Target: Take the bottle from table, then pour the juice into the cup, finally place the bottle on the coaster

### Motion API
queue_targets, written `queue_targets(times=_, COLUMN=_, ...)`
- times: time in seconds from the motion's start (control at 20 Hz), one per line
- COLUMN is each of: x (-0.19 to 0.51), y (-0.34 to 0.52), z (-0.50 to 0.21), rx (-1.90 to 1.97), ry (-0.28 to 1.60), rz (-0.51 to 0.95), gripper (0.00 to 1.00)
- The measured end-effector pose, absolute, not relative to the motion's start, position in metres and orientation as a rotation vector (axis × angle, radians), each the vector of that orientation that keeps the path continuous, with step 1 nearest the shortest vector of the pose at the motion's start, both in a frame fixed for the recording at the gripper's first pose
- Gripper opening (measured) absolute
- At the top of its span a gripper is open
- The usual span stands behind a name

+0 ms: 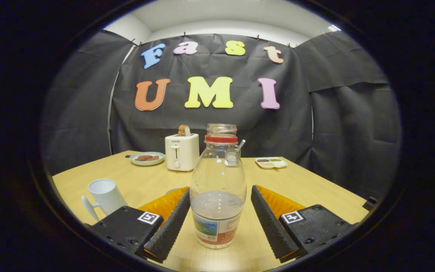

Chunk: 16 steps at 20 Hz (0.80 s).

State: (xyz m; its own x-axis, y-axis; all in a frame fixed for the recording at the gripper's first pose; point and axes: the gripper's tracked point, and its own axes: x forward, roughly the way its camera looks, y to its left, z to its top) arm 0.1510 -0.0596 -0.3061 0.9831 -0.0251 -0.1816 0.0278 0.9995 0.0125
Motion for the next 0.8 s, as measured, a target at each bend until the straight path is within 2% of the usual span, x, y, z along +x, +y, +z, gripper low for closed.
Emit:
queue_targets(times=0.2, x=0.155, y=-0.059, z=-0.314, rx=0.041, ry=0.184, rz=-0.022, gripper=1.0)
queue_targets(times=0.5, x=0.156, y=-0.052, z=-0.317, rx=0.029, ry=0.175, rz=-0.003, gripper=0.83)
queue_targets(times=0.8, x=0.147, y=-0.071, z=-0.305, rx=-0.03, ry=0.189, rz=-0.072, gripper=0.81)
